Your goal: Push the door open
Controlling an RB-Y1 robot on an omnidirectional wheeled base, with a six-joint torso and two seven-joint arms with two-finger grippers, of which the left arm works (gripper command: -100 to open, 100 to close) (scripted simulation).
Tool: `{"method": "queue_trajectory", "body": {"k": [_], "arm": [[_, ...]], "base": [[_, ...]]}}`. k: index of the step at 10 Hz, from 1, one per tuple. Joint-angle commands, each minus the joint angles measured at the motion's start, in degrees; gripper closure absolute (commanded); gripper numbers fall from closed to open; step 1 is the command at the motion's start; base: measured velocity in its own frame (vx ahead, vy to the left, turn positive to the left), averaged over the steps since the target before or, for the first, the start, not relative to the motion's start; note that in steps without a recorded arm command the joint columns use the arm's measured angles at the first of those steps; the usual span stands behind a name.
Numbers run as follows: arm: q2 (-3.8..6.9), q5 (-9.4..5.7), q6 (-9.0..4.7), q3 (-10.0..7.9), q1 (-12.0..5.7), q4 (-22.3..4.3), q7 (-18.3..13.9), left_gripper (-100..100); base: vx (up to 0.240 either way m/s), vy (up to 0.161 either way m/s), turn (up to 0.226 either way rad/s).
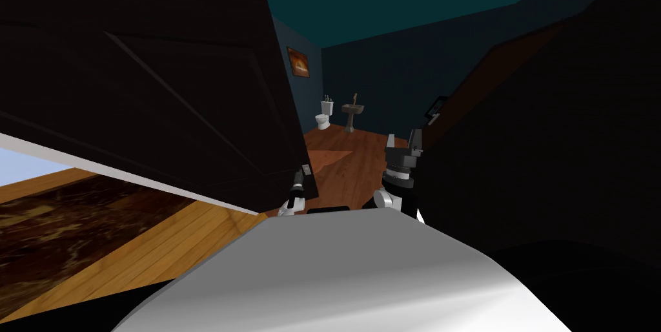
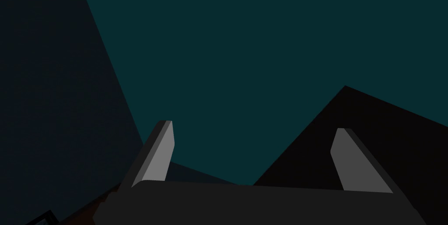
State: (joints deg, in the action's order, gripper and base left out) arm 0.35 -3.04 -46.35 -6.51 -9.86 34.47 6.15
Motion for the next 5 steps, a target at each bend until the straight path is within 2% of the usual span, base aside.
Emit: {"method": "queue_trajectory", "body": {"k": [1, 5], "arm": [[0.51, -1.76, -0.2, 1.5, -0.13, -0.25, 0.84, -100], [1.32, -7.01, -1.25, 5.61, -1.19, -1.65, 3.18, -100]], "base": [[-0.065, 0.02, 0.061], [-0.082, 0.023, 0.049]]}}
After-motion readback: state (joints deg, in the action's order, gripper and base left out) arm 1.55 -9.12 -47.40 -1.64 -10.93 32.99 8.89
